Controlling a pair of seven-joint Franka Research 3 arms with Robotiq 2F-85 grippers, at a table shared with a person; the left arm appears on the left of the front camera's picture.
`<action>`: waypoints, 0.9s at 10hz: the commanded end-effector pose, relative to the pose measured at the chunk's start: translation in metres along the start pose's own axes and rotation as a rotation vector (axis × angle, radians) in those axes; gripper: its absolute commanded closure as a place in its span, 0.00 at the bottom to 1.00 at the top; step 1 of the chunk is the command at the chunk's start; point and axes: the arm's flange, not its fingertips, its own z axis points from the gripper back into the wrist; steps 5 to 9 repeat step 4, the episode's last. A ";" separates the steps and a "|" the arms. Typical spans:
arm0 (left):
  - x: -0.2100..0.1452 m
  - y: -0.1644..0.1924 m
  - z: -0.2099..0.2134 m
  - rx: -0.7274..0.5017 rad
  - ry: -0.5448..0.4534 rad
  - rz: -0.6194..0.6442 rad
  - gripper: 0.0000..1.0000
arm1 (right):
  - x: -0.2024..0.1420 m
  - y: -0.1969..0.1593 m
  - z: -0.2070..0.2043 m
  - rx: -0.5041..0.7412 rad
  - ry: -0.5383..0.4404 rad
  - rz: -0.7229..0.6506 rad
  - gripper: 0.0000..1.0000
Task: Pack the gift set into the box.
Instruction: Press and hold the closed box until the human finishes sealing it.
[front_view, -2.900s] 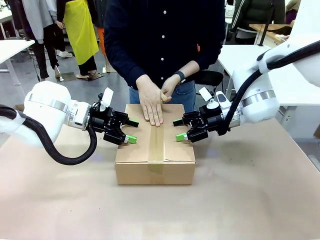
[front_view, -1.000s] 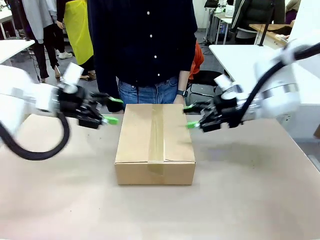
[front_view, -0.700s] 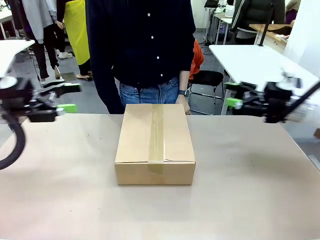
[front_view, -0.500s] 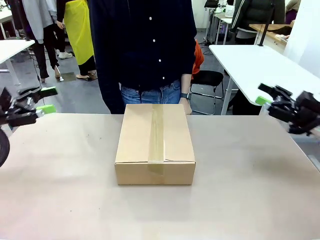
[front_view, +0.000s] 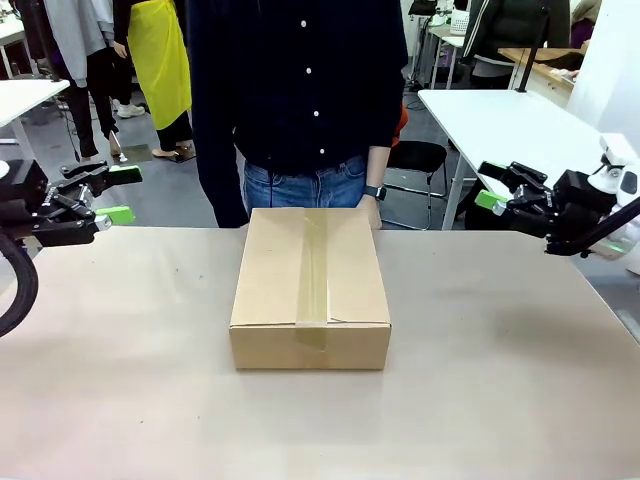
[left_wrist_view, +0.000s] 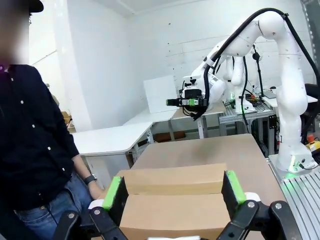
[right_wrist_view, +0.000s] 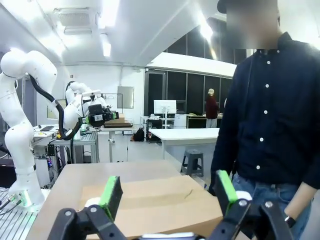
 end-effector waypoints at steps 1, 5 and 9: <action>0.001 -0.001 0.003 0.020 0.002 0.013 0.00 | 0.006 -0.002 0.007 -0.001 0.019 -0.020 0.00; 0.001 -0.001 0.003 0.020 0.002 0.013 0.00 | 0.006 -0.002 0.007 -0.001 0.019 -0.020 0.00; 0.001 -0.001 0.003 0.020 0.002 0.013 0.00 | 0.006 -0.002 0.007 -0.001 0.019 -0.020 0.00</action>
